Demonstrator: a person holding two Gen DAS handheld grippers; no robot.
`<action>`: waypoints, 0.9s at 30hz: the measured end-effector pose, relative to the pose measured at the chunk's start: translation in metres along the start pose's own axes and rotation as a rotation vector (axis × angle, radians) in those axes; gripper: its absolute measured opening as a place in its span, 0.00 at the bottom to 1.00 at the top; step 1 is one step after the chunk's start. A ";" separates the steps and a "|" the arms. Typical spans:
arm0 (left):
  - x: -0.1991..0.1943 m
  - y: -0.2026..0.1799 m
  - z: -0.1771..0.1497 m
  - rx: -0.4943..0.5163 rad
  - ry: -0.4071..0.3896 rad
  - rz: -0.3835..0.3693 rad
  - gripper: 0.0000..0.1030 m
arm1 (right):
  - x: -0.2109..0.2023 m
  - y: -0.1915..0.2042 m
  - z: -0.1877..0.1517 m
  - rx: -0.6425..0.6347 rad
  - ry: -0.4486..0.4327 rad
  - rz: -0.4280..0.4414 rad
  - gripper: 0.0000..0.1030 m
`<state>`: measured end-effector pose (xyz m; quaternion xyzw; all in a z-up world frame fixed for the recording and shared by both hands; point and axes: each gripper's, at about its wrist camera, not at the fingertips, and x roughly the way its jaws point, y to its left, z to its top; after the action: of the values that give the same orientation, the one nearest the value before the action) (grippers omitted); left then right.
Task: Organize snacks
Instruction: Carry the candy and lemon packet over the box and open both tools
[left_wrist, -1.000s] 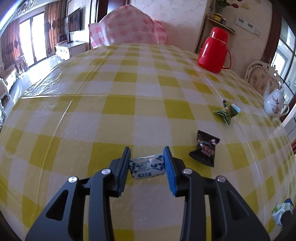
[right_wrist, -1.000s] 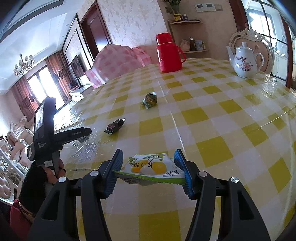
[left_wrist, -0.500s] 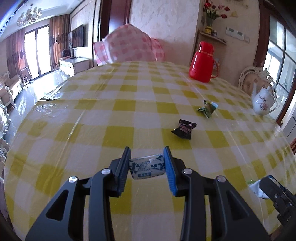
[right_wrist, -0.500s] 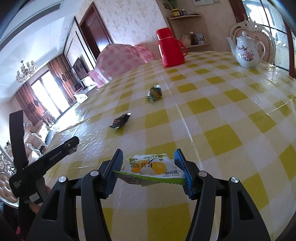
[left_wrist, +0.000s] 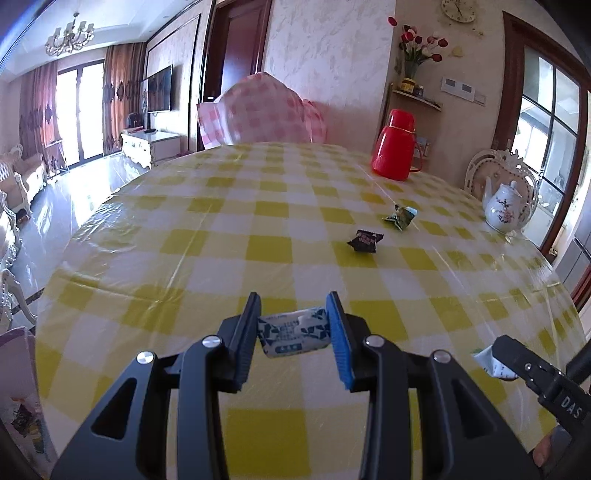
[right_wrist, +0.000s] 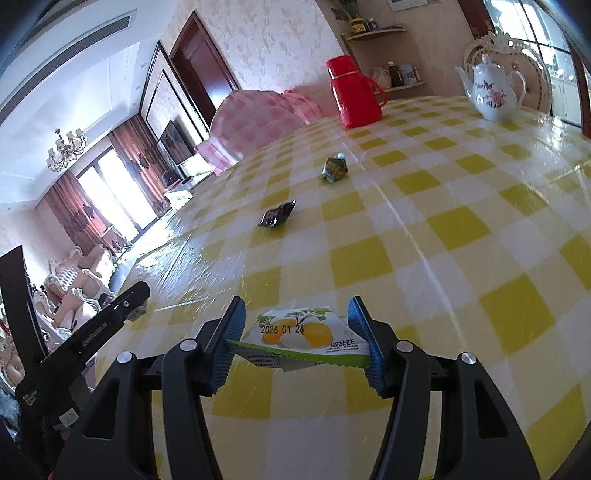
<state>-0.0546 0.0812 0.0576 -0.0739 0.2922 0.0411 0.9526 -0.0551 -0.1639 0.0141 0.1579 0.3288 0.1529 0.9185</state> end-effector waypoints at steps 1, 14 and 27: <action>-0.003 0.002 -0.001 0.004 -0.001 -0.001 0.36 | -0.001 0.001 -0.003 0.006 0.002 0.006 0.55; -0.070 0.038 -0.013 0.076 -0.039 0.035 0.36 | -0.021 0.058 -0.041 -0.012 0.040 0.149 0.55; -0.123 0.117 -0.032 0.065 -0.053 0.132 0.36 | -0.034 0.178 -0.080 -0.238 0.099 0.277 0.55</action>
<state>-0.1881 0.1872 0.0869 -0.0227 0.2721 0.0963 0.9572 -0.1635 -0.0010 0.0435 0.0842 0.3284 0.3235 0.8834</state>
